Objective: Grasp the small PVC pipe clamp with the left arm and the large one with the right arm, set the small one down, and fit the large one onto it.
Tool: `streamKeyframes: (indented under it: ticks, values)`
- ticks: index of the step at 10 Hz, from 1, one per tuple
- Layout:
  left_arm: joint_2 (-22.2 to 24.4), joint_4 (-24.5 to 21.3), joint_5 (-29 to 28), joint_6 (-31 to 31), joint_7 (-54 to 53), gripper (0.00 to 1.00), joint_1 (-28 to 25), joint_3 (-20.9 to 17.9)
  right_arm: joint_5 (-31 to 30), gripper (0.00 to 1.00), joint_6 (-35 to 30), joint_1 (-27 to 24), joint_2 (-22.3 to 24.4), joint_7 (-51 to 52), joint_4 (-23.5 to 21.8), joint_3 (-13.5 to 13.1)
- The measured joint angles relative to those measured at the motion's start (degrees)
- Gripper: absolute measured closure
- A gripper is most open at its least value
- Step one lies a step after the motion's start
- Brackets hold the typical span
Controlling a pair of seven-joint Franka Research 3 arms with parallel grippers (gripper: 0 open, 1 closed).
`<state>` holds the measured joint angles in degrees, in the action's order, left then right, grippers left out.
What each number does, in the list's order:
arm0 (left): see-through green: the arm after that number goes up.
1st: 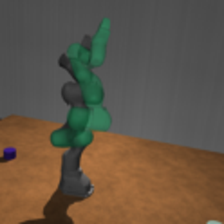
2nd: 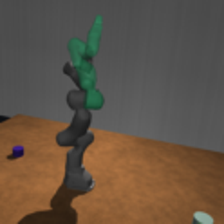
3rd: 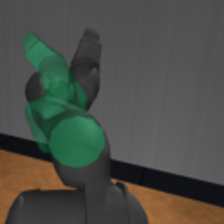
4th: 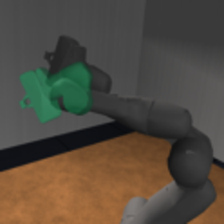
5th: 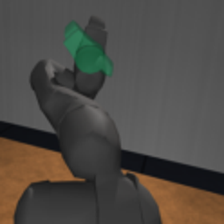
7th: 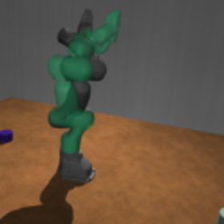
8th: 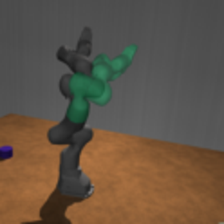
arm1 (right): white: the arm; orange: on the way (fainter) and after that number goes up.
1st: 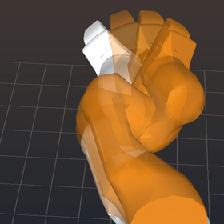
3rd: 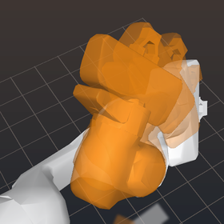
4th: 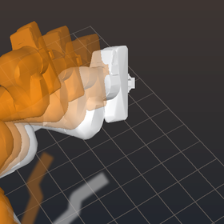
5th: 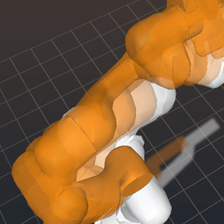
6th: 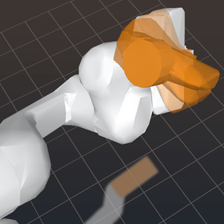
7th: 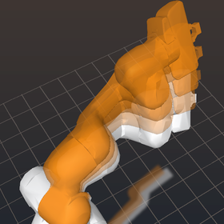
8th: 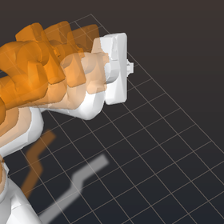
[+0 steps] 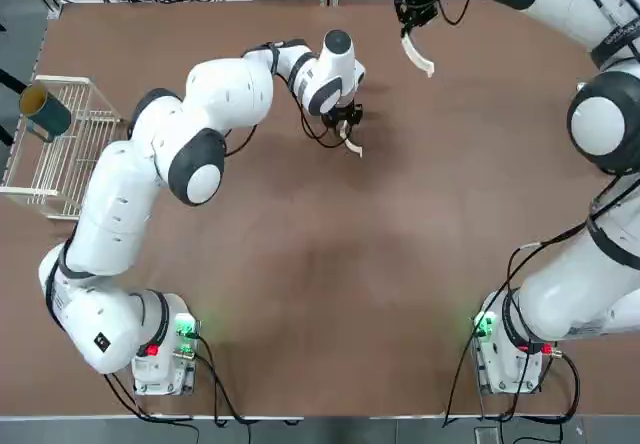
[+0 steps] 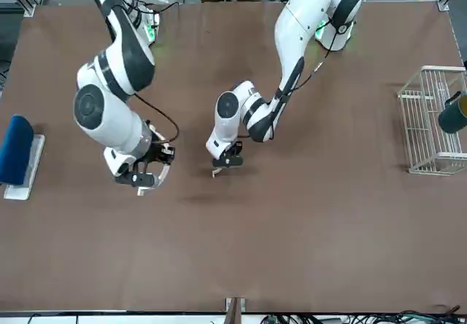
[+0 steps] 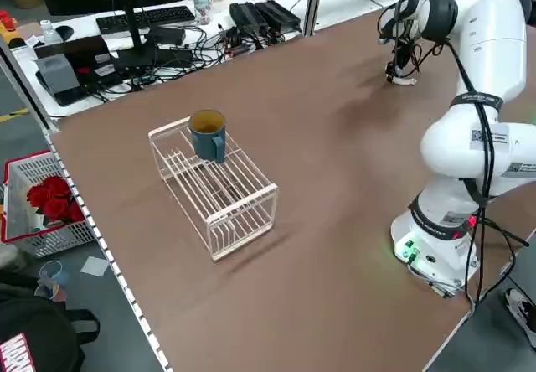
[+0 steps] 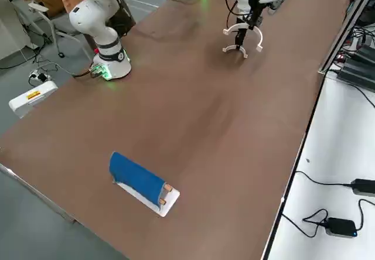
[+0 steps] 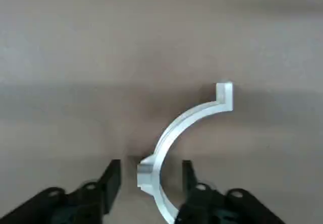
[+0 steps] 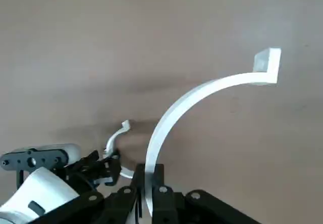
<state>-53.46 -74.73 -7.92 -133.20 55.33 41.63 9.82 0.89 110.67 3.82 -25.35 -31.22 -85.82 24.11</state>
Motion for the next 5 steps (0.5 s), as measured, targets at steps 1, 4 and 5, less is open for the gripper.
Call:
streamKeyframes:
  ticks: [1, 4, 5]
  values:
    - [0.76, 0.77, 0.0, 0.16, 0.0, 0.23, -0.31, -0.06, 0.0, 0.91, 1.39, 0.85, -0.99, -0.61, 0.1, 0.25]
    - [9.17, 1.32, 0.01, 9.08, -2.44, 0.05, -7.13, 0.77, -0.01, 0.91, 5.34, 3.83, -3.89, -2.87, 0.38, 0.58]
    - [12.26, 0.61, 0.01, 12.92, -5.62, 0.05, -10.23, 1.03, -0.01, 0.91, 5.98, 4.58, -4.68, -3.06, 0.49, 0.68]
